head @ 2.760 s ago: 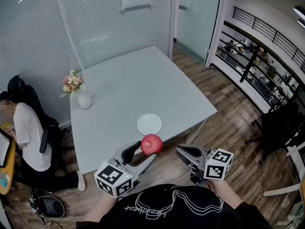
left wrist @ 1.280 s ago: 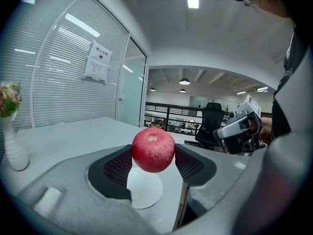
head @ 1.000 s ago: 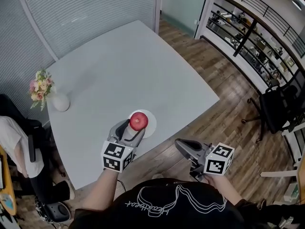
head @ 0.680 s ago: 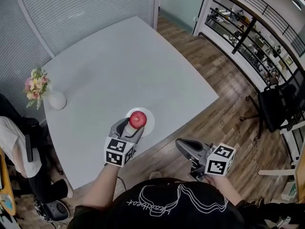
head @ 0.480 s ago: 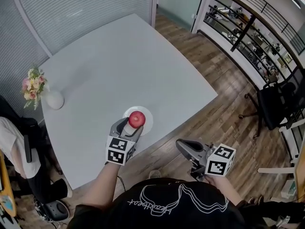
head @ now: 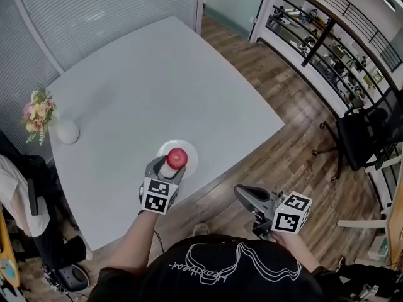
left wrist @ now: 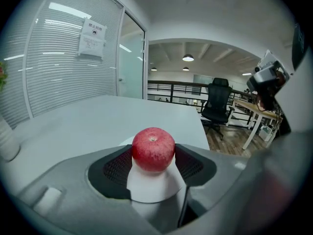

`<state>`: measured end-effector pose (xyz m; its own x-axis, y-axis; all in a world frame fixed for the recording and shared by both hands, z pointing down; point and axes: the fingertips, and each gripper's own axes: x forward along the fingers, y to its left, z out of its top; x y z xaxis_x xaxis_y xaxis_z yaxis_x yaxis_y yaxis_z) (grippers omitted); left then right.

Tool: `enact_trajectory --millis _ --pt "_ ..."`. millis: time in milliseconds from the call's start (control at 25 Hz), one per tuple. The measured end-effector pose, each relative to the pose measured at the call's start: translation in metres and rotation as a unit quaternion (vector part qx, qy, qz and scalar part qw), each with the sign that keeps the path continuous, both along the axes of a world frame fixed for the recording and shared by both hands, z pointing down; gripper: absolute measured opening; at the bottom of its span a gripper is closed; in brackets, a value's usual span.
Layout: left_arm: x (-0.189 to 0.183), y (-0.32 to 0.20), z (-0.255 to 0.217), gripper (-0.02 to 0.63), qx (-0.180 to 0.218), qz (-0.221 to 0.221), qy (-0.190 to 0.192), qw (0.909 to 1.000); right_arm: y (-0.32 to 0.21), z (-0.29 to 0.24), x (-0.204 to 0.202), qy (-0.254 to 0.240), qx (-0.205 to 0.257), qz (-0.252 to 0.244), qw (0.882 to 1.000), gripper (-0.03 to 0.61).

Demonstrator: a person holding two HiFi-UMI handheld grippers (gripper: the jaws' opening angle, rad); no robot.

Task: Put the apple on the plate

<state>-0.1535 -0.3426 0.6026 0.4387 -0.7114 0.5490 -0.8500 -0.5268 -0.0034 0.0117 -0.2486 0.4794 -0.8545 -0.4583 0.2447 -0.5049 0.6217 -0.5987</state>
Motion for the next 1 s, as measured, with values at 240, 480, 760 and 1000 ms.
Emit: enact_trajectory --millis 240,480,760,1000 --pt "-0.001 -0.002 0.007 0.281 -0.006 -0.005 -0.01 0.9999 -0.002 0.003 0.005 -0.003 -0.006 0.007 1.0 0.009" --pt "0.003 -0.002 0.006 0.281 0.008 0.001 -0.018 0.9998 -0.001 0.01 0.011 0.001 -0.018 0.007 1.0 0.009" --pt "0.0 0.0 0.013 0.282 -0.009 -0.001 -0.017 0.9998 -0.006 0.005 0.005 -0.003 -0.011 0.003 1.0 0.009" --pt "0.001 0.004 0.01 0.313 -0.012 0.001 0.003 0.9999 -0.006 0.011 0.01 0.001 -0.013 0.014 1.0 0.009"
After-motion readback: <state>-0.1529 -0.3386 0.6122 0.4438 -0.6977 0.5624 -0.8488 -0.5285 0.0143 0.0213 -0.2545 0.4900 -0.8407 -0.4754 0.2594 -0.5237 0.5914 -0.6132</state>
